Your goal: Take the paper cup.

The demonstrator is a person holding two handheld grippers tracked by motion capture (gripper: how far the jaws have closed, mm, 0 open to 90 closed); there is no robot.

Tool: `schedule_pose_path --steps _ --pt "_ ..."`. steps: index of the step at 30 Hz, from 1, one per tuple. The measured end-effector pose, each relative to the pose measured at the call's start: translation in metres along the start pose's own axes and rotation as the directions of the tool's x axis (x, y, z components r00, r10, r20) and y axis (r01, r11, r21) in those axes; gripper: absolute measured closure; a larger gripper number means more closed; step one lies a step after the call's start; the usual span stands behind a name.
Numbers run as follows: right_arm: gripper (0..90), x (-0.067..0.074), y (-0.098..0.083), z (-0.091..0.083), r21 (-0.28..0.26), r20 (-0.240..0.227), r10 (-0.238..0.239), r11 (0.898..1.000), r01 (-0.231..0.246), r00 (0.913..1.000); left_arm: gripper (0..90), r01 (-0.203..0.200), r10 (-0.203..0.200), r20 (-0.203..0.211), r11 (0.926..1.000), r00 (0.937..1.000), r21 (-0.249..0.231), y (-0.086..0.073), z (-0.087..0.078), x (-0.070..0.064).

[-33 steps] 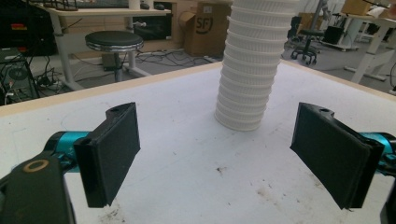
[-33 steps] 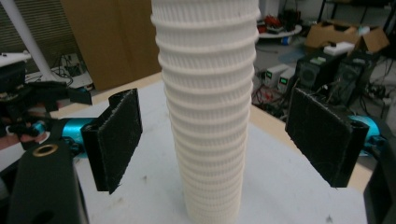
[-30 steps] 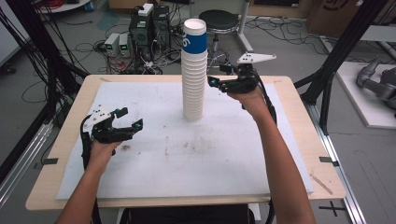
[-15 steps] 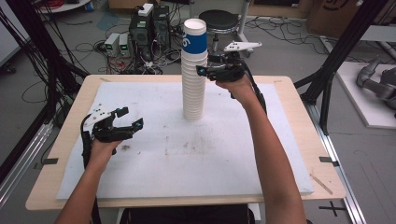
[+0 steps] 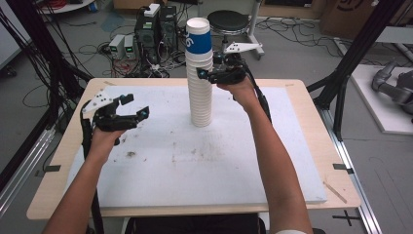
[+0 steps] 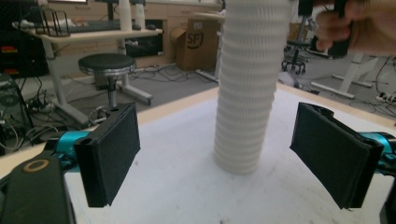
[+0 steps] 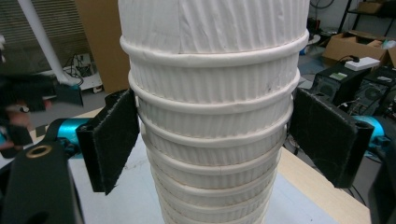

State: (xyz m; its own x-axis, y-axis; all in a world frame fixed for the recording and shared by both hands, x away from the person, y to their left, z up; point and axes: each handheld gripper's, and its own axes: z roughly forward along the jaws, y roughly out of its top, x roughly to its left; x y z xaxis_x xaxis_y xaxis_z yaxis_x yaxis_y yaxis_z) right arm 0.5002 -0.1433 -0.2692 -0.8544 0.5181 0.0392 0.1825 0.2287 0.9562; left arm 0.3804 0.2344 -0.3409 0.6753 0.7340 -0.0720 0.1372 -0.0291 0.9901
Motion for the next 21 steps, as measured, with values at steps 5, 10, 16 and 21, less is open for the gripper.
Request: schedule_pose_path --steps 5,10,16,21 --pt "17.7 0.000 0.000 -0.003 0.013 -0.003 -0.003 1.000 0.003 1.0000 15.3 -0.018 0.018 0.024 0.9992 0.9995 -0.036 0.036 0.009 0.001" --pt "17.9 0.000 0.000 -0.005 0.015 -0.002 -0.001 1.000 0.001 1.0000 15.3 -0.053 0.055 0.067 0.9977 0.9962 -0.043 0.074 0.030 -0.003" --pt "17.9 0.001 -0.001 -0.006 0.010 0.003 -0.002 1.000 0.002 1.0000 15.4 -0.065 0.072 0.129 0.9963 0.9890 -0.056 0.119 0.061 -0.010" --pt "18.0 0.001 -0.001 -0.006 0.008 0.002 -0.003 1.000 0.003 1.0000 15.3 -0.082 0.090 0.167 0.9951 0.9818 -0.055 0.145 0.085 -0.018"
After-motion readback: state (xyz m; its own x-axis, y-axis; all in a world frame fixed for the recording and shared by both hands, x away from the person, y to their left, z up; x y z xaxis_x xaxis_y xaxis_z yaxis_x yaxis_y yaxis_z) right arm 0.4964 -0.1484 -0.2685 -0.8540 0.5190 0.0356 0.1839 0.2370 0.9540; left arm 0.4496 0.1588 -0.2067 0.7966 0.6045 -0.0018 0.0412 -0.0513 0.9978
